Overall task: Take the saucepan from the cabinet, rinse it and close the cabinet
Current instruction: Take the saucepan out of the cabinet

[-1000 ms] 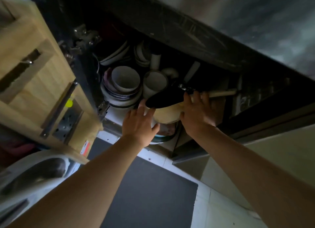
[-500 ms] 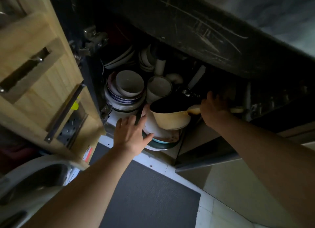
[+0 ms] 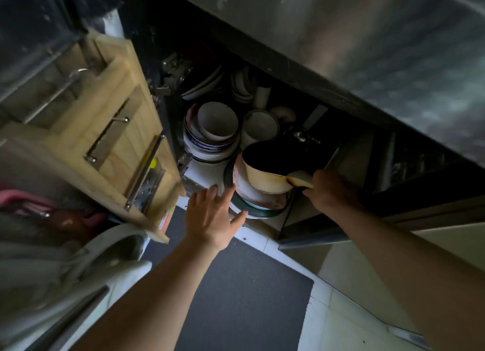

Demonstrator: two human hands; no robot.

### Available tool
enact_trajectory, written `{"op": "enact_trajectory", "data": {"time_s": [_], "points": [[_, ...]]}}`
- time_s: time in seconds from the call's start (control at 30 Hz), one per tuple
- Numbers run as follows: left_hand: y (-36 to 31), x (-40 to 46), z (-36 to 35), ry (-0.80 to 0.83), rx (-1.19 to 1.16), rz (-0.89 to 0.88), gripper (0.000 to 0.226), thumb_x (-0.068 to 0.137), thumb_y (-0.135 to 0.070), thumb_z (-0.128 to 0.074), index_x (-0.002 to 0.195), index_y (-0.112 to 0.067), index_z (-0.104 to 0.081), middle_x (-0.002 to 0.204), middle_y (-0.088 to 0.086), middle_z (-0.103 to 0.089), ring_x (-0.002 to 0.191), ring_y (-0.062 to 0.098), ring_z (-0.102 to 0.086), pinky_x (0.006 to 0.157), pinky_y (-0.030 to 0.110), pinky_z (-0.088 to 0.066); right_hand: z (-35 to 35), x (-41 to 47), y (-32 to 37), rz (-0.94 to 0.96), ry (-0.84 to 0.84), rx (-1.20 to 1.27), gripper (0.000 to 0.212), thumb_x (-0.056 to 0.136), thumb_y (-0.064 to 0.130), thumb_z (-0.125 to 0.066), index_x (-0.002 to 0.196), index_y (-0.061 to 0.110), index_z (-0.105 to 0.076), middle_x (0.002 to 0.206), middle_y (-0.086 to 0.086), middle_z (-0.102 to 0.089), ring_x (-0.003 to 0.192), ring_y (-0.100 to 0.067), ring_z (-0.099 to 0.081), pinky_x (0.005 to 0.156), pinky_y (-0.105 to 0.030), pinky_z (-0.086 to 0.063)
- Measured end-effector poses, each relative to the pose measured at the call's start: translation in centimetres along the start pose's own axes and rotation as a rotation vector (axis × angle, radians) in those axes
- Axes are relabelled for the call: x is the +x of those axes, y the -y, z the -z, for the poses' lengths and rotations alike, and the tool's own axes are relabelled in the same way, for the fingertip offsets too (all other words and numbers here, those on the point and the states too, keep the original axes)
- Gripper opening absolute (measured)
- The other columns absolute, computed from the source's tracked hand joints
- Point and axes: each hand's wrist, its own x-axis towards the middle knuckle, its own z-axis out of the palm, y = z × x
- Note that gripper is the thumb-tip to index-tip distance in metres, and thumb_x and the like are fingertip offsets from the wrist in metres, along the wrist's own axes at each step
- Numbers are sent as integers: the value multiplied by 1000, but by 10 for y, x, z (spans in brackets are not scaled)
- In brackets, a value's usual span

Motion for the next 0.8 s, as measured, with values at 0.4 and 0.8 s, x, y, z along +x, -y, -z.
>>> {"op": "enact_trajectory", "data": {"time_s": [0.4,0.8], "points": [[-3,-34,17,102,-54,69,67,88,-59,-38,146,-30,-22,147,6,-41,131,27,-40,108,37,-31,-40,-71,17,-229,30,603,39,76,39,-71,103,11,-63,97,-18,-69,90,-36,-64,71,-37,-49],[-32,-82,46,210,-468,286,60,86,-56,-46,139,-29,-38,137,9,-49,125,31,-48,104,42,-38,-39,-178,38,-446,18,1000,39,73,24,-72,111,19,-64,96,-11,-73,88,-32,-66,74,-34,-52]]}}
